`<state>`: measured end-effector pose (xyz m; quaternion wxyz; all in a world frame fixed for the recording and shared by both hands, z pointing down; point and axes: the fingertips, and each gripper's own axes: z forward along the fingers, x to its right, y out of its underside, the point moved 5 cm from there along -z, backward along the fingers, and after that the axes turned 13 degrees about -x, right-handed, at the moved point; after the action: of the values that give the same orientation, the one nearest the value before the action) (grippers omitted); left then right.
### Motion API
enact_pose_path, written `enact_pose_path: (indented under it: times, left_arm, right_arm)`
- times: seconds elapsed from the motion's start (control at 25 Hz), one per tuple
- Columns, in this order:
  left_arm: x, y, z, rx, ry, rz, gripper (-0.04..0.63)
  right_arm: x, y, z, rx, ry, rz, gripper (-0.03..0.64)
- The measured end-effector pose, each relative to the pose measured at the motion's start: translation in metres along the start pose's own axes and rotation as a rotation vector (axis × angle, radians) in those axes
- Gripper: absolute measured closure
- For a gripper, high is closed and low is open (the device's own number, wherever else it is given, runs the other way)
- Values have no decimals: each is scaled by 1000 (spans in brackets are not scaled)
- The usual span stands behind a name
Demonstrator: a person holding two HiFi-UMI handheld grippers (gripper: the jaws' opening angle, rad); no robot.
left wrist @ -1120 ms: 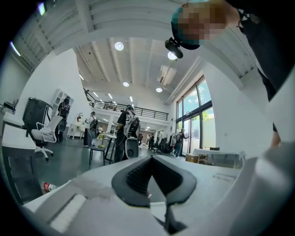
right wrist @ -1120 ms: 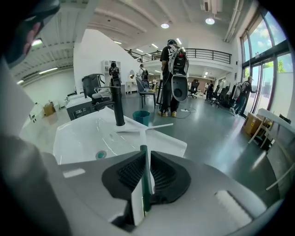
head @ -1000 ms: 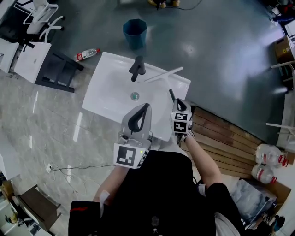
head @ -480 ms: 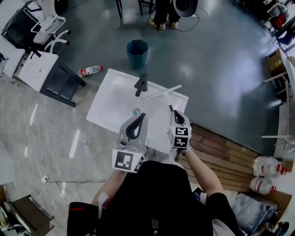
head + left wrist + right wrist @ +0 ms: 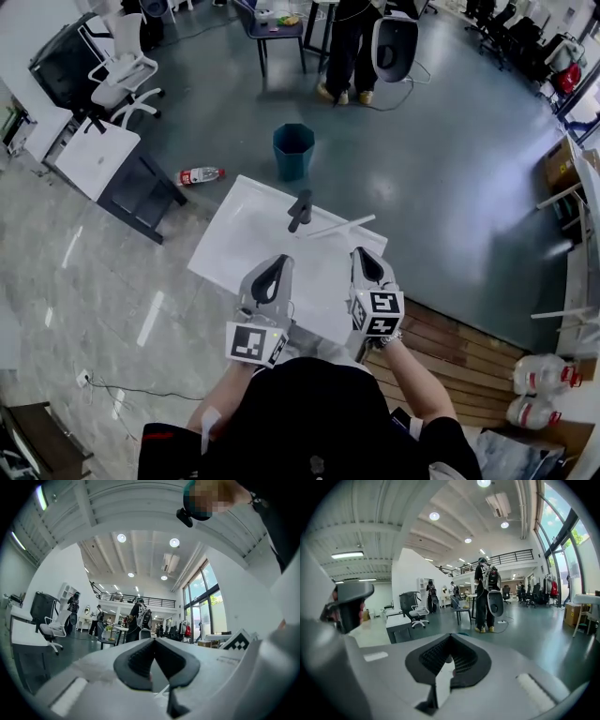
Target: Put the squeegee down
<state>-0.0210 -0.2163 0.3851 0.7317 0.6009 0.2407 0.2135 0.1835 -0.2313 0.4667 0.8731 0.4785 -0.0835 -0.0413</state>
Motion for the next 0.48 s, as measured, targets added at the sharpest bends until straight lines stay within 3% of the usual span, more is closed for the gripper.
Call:
enact_pose_path:
  times: [0.24, 0.48]
  left_arm:
    - [-9, -7, -9, 8, -38, -5, 594]
    - [-14, -34, -18, 73, -58, -1, 594]
  right_arm:
    - [-19, -39, -28, 108, -54, 3, 614]
    - [-33, -75, -54, 219, -91, -12, 614]
